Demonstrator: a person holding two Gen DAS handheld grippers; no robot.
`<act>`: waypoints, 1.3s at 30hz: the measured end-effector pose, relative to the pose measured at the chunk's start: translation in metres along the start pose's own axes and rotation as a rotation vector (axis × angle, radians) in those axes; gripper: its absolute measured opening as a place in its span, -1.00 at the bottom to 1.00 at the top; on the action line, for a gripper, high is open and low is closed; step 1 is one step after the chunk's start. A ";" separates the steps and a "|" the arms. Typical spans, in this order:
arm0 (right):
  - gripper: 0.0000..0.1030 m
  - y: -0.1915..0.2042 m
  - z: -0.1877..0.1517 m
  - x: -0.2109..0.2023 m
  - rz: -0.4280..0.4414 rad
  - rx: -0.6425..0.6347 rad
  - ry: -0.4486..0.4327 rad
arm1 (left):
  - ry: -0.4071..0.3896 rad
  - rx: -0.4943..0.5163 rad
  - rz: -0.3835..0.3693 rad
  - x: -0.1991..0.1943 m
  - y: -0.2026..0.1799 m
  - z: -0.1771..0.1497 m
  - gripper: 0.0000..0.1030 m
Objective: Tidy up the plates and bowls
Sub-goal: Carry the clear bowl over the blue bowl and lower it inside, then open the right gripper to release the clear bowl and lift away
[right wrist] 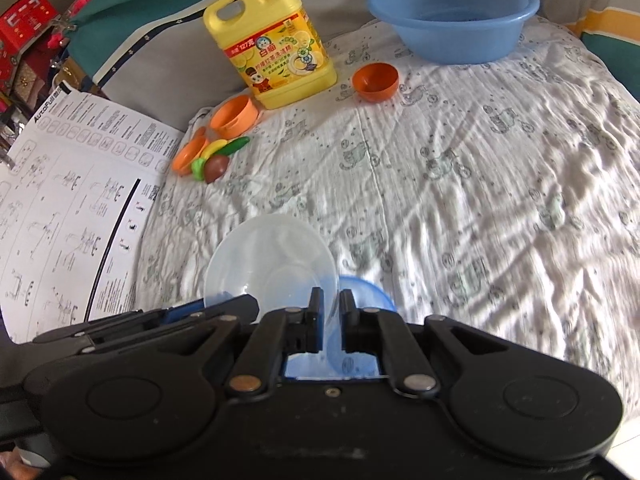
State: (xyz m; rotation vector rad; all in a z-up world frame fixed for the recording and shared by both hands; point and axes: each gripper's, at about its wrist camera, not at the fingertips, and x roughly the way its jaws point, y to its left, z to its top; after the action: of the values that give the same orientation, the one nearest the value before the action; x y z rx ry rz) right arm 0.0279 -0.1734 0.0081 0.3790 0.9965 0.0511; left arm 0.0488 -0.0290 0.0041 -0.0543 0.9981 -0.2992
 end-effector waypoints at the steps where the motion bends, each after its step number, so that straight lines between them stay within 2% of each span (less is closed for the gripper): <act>1: -0.84 -0.001 -0.002 -0.001 0.000 0.000 0.002 | 0.001 -0.001 -0.001 -0.001 0.000 -0.003 -0.72; 12: -0.82 -0.012 -0.020 0.000 -0.017 0.012 0.038 | 0.039 -0.003 0.000 0.010 -0.008 -0.017 -0.72; 28: -0.79 -0.021 -0.021 0.014 -0.029 0.030 0.080 | 0.097 -0.003 0.003 0.034 -0.011 -0.021 -0.64; 32: -0.64 -0.020 -0.020 0.013 -0.018 0.040 0.076 | 0.074 -0.016 -0.005 0.031 -0.010 -0.020 -0.50; 34: -0.54 -0.021 -0.017 0.009 -0.024 0.043 0.054 | 0.053 -0.029 0.006 0.026 -0.007 -0.017 -0.34; 36: -0.40 -0.023 -0.014 0.002 -0.026 0.052 0.029 | 0.025 -0.049 0.028 0.020 -0.002 -0.015 0.05; 37: -0.19 -0.024 -0.013 0.000 -0.033 0.057 0.016 | 0.008 -0.059 0.041 0.017 0.001 -0.014 0.15; 38: 0.10 -0.026 -0.012 -0.003 -0.045 0.060 0.001 | -0.006 -0.069 0.050 0.014 0.005 -0.013 0.32; 39: 0.25 -0.028 -0.011 -0.006 -0.060 0.060 -0.016 | -0.016 -0.082 0.057 0.011 0.009 -0.013 0.51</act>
State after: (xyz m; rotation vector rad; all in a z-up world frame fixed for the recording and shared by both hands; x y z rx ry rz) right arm 0.0119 -0.1972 -0.0015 0.4033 0.9946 -0.0363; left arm 0.0457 -0.0222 -0.0140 -0.1023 0.9940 -0.2056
